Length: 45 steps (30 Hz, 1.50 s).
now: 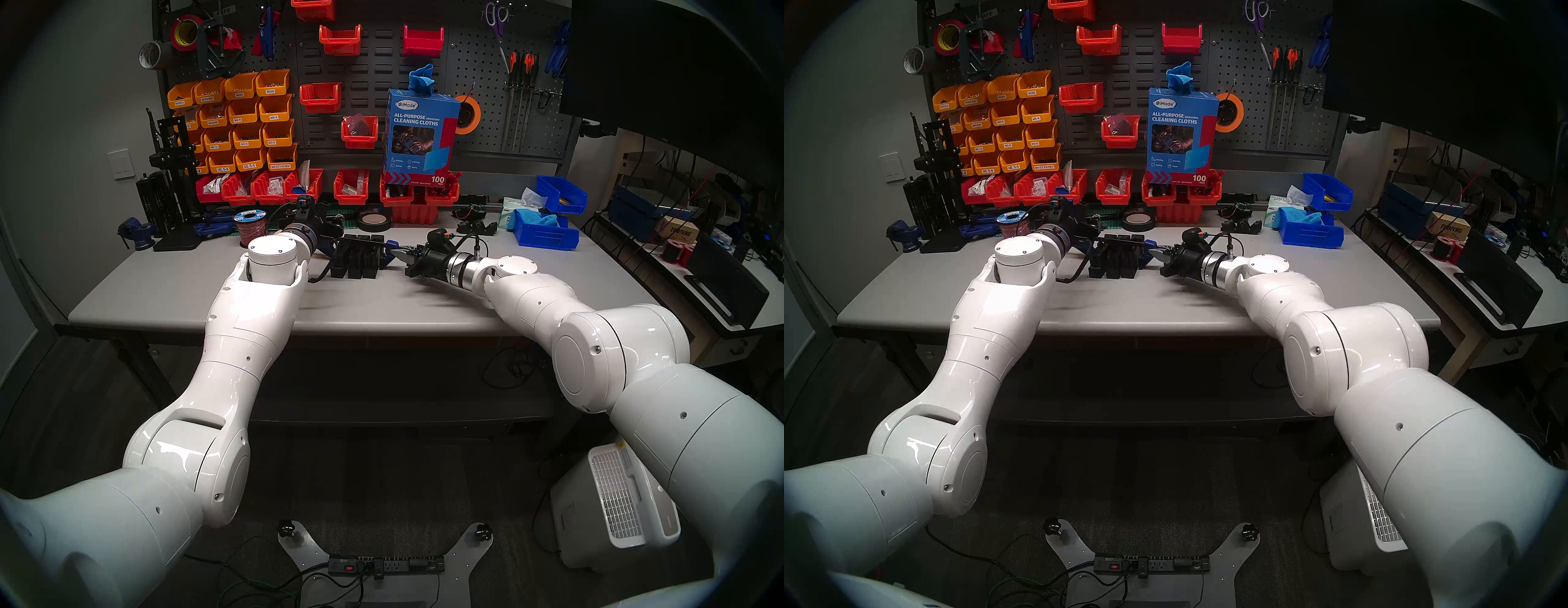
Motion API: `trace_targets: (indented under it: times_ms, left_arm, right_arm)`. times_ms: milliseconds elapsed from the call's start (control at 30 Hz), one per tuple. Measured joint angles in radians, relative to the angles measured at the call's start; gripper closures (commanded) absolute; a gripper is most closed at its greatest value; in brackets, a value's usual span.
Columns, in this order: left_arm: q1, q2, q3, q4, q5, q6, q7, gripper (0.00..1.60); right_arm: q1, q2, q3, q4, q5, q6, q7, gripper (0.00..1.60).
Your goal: Clamp the two 3D printed pieces together with the clamp
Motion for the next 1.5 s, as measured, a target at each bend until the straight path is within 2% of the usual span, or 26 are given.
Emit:
trace_targets:
  times_ms: [633,1500]
  left_arm:
    - [0.021,0.055,0.003,-0.02,0.022,-0.006,-0.071,0.0]
    - [0.035,0.064,-0.007,-0.017,0.039,-0.005,-0.082,0.0]
  right_arm:
    - [-0.001,-0.006,0.008,0.0,0.0,0.0,-0.008,1.6]
    - [-0.001,-0.015,0.017,0.0,0.0,0.0,-0.017,1.6]
